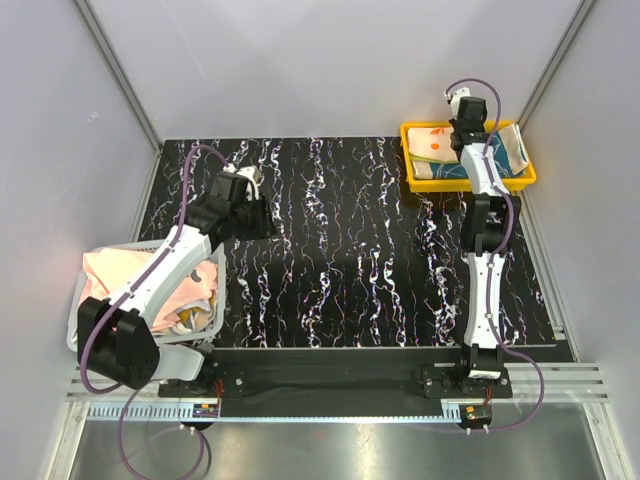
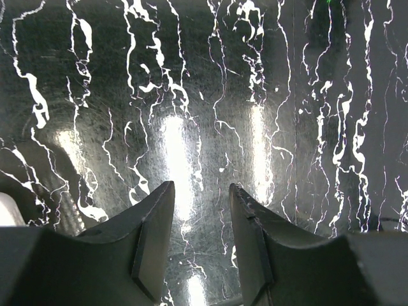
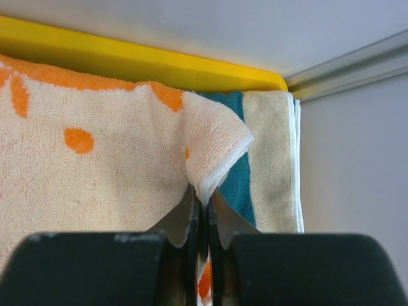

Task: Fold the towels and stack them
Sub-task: Neatly place the folded towel into the bin, then grab crumpled towel

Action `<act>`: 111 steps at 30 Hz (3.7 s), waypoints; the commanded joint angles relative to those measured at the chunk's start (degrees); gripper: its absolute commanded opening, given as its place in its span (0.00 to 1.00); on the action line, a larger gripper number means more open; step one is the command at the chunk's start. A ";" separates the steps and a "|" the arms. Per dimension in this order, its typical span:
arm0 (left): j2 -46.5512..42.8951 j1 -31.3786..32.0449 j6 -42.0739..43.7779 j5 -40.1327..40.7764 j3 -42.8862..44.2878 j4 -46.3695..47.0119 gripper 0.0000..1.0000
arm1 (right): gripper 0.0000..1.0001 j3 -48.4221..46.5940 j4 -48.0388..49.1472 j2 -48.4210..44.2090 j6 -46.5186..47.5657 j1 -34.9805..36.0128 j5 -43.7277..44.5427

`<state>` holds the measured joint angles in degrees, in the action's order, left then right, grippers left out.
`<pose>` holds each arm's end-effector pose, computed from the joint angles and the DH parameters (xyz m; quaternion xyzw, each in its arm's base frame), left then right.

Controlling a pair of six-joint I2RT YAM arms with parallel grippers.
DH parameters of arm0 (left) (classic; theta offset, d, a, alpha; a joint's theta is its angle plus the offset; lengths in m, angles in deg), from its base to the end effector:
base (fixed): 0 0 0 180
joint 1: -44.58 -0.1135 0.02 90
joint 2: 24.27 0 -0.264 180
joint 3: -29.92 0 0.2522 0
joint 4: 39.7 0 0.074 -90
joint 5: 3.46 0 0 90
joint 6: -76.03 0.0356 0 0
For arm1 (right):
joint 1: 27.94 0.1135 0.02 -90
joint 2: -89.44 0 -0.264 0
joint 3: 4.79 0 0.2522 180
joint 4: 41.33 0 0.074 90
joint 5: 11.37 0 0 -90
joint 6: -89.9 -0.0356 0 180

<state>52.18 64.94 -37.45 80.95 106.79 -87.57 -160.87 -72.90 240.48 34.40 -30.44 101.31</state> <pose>0.2654 -0.1022 0.2914 -0.0077 0.9309 -0.1774 0.3192 0.5966 -0.0398 0.2158 -0.1304 0.8301 -0.3222 0.4360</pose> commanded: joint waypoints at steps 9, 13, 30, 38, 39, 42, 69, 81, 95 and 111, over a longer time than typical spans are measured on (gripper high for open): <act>0.73 -0.85 1.07 -2.50 0.78 2.38 0.46 | 0.56 0.38 3.22 -0.83 -5.31 -2.77 -2.46; 0.46 -1.02 1.25 -2.41 0.87 2.21 0.46 | 1.00 0.12 1.37 -2.77 -10.85 -2.68 -3.16; -5.86 -1.81 0.90 -0.40 2.45 1.68 0.47 | 1.00 32.05 -6.02 -39.73 -39.76 13.03 -9.75; -10.61 -1.90 -0.24 4.79 0.52 0.36 0.48 | 1.00 60.28 3.98 -54.35 -54.26 22.80 -22.05; -11.14 -1.90 -0.77 5.23 0.17 0.36 0.48 | 1.00 61.62 4.44 -55.58 -54.80 24.98 -22.24; -12.02 -1.90 -1.82 6.89 -0.09 -0.51 0.49 | 1.00 67.07 6.11 -57.34 -56.82 27.98 -21.97; -8.69 -33.52 -28.63 39.69 -10.46 -20.39 0.73 | 1.00 77.90 10.16 -62.19 -62.01 28.17 -34.98; -5.60 -38.64 -26.88 36.35 -10.74 -18.27 0.23 | 1.00 77.99 9.28 -62.18 -61.84 28.17 -34.37; -19.48 -38.55 -16.35 30.39 1.13 -21.35 0.00 | 1.00 78.34 8.84 -62.71 -61.48 28.17 -33.58; -11.68 -0.44 -10.44 26.59 17.92 -16.52 0.00 | 1.00 78.69 6.47 -68.86 -62.80 28.08 -23.12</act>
<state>36.99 57.99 -50.02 108.91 121.63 -107.70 -80.77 -65.29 175.69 -27.37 -2.22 72.37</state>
